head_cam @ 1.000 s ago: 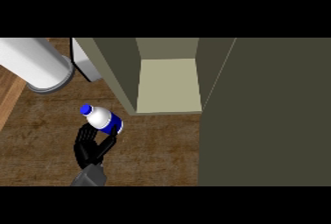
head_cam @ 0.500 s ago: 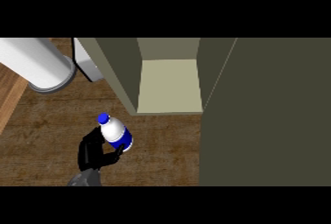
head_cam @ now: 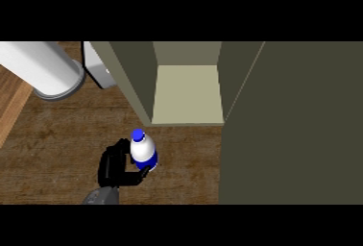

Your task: Pick up the bottled water, place it into the cabinet and close the cabinet

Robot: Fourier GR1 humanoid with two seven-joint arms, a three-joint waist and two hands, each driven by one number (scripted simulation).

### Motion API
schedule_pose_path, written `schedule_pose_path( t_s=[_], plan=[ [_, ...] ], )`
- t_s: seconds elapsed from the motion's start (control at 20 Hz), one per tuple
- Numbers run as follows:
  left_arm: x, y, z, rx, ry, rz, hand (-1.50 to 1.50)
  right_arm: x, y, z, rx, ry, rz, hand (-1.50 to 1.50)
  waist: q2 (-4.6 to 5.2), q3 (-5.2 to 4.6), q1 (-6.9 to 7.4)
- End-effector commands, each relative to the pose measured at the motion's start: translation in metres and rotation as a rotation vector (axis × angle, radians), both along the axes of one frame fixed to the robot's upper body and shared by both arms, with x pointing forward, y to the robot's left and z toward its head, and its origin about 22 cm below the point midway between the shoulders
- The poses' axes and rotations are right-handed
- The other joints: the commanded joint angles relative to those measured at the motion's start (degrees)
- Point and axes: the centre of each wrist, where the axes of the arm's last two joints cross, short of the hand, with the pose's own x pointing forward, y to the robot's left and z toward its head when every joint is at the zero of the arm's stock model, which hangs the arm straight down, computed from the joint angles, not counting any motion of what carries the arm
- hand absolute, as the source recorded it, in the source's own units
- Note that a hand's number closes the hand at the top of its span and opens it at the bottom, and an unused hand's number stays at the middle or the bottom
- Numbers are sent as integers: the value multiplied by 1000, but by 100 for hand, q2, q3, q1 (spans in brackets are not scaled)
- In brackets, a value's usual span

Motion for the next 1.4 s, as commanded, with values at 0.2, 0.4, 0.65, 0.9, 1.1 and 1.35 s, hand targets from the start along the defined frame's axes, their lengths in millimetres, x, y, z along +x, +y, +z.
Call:
schedule_pose_path(
  t_s=[0.2, 0.4, 0.65, 0.9, 1.1, 1.35],
  plan=[
    [29, -36, 53, -20, 5, -75, 150, -3, 9, 14, 30, -15, 2, -150, -17, -5, 11],
    [30, -62, 71, 4, 12, -96, 150, -4, -3, 23, 25, -28, 15, -150, 1, -8, -22],
    [65, -89, 104, 162, -66, -81, 150, 5, -1, 16, 54, -26, 0, -150, 39, -11, -36],
    [91, -118, 151, 180, -52, -76, 150, 0, -4, 17, 55, -63, -4, -150, 32, -10, -115],
    [111, -131, 170, 226, -48, -61, 150, 8, -5, 11, 43, -60, -7, -150, 47, -12, -116],
    [139, -149, 196, 322, -4, -34, 150, 9, -4, 17, 42, -54, 9, -150, 78, -13, -177]
  ],
)
